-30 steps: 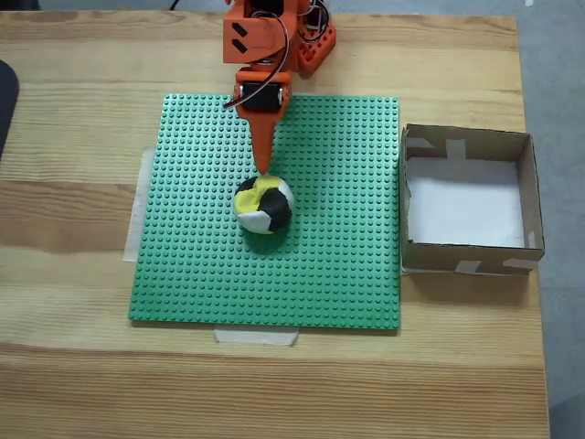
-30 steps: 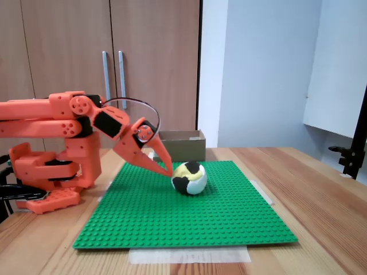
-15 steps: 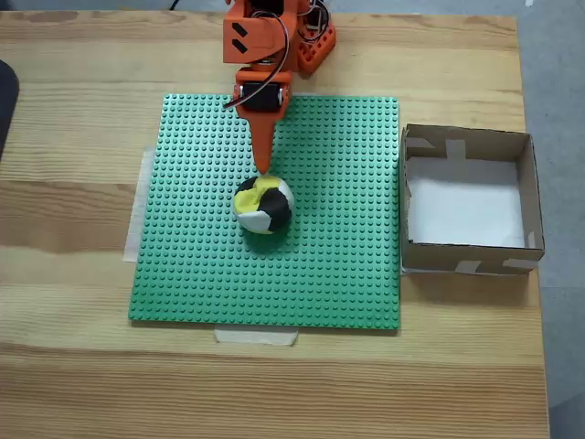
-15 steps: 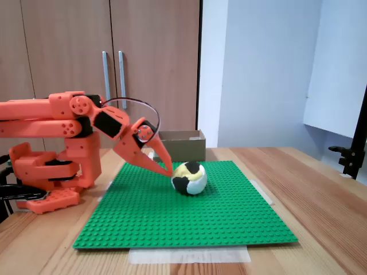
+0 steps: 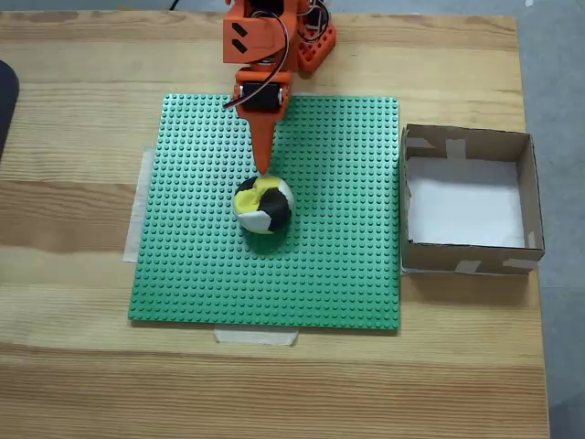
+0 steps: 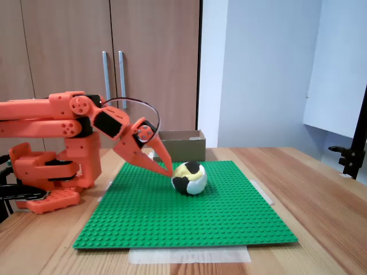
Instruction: Pick the ball and put it in the box.
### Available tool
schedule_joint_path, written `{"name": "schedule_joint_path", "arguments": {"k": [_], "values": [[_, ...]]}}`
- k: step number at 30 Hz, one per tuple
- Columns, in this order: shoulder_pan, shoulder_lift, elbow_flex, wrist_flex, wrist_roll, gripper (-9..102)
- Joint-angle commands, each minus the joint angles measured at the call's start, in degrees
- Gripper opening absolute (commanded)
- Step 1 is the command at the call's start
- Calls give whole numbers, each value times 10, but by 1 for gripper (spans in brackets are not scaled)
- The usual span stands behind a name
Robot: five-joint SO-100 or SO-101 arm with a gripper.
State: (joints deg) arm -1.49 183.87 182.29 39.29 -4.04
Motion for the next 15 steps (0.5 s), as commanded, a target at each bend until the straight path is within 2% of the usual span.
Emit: {"name": "schedule_joint_path", "arguments": {"k": [1,15], "values": [[-2,7,15,-8,-3,-1],[5,-3,-13,-6,5,-1]]}}
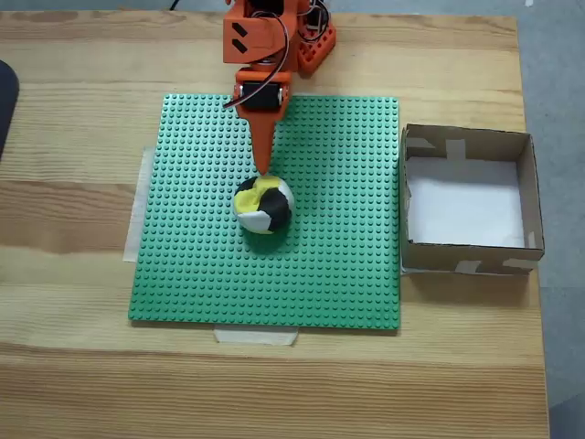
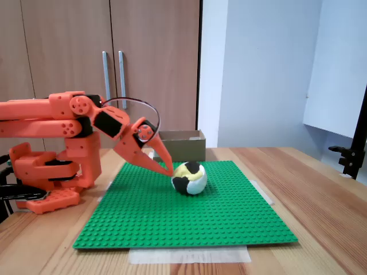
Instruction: Pick the ball and put it in the box.
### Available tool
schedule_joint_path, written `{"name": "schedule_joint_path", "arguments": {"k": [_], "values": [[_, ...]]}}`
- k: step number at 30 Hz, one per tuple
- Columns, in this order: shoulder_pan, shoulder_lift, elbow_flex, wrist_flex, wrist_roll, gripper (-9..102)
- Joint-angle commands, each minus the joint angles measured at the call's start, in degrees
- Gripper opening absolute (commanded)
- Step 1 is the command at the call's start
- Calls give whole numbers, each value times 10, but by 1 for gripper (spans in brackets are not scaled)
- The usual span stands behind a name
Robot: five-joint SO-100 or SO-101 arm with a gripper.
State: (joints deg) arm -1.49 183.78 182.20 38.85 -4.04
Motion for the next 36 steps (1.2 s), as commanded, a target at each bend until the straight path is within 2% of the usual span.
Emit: {"name": "schedule_joint_path", "arguments": {"k": [1,7,17,36], "values": [[5,-2,-19,3,4,-1],[11,-26,-85,31,0,-1],[9,-174,-261,66,18,-1],[28,-520,-687,257,39,-1]]}}
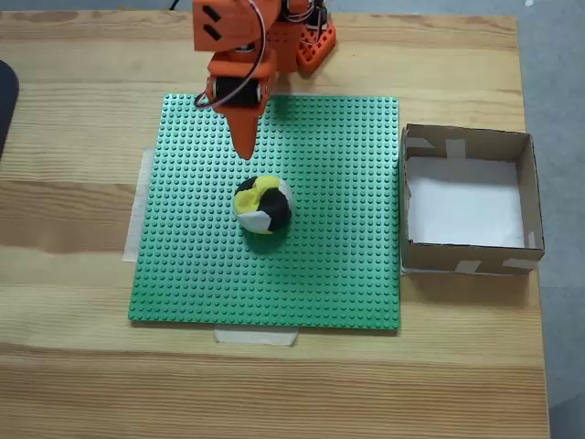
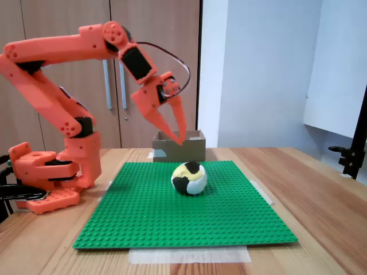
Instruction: Pick the ball and put it in the box.
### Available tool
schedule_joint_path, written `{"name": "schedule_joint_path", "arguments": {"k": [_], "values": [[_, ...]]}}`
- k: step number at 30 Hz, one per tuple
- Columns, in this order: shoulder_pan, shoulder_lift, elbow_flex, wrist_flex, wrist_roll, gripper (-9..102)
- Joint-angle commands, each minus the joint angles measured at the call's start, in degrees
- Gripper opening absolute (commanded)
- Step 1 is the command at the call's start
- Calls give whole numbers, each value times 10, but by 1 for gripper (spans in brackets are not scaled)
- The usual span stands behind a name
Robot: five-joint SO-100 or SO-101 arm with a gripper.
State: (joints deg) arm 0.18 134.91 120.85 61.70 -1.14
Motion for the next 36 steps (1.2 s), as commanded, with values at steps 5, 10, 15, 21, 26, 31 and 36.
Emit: {"name": "schedule_joint_path", "arguments": {"k": [5,10,15,21,26,31,36], "values": [[13,-104,-157,79,13,-1],[8,-163,-210,122,11,-1],[7,-226,-267,167,24,2],[4,-286,-299,196,31,21],[1,-309,-298,210,25,35],[-12,-329,-287,212,11,45],[-29,-346,-268,203,9,54]]}}
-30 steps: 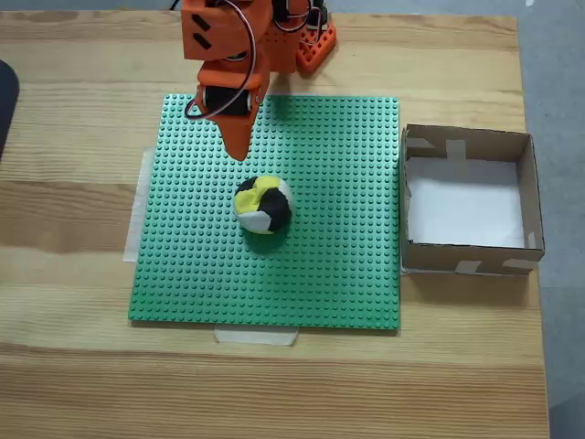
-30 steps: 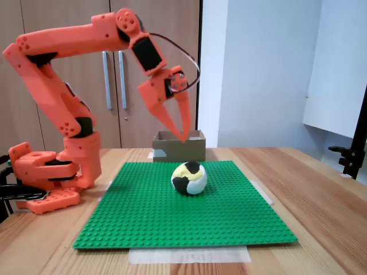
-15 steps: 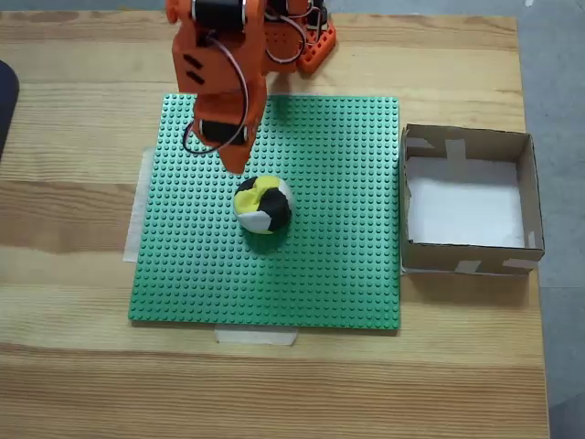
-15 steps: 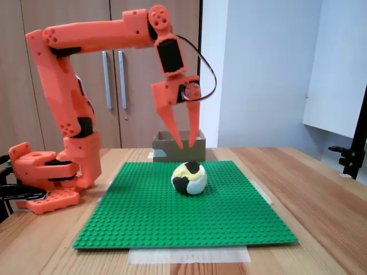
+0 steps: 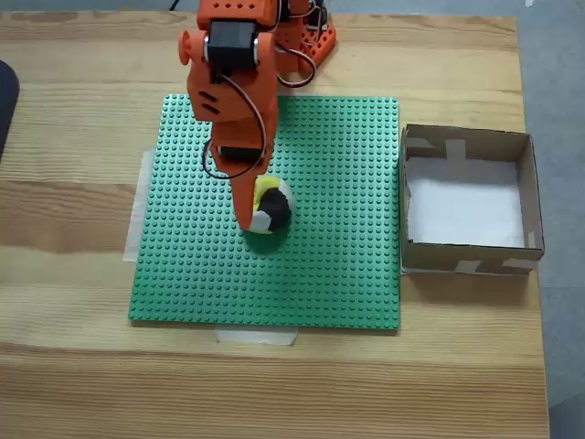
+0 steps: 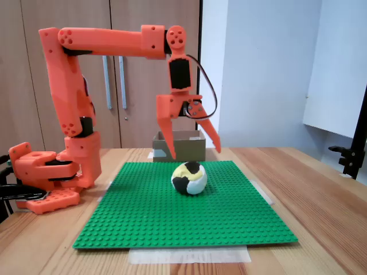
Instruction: Pick the ball and put it in the box.
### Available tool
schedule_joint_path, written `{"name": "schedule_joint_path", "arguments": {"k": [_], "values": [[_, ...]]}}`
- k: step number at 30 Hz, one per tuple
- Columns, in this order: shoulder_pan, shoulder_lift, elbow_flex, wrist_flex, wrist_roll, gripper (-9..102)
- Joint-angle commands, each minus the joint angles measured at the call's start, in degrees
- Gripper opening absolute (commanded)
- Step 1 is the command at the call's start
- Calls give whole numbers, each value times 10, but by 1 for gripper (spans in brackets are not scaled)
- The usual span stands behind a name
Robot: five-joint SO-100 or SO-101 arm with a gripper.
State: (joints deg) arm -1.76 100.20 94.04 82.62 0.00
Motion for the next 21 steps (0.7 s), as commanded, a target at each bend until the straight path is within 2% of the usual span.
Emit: {"name": "schedule_joint_path", "arguments": {"k": [1,8,21], "values": [[-11,-4,4,-10,-1,55],[-25,-15,37,-38,13,57],[-31,-15,100,-96,26,55]]}}
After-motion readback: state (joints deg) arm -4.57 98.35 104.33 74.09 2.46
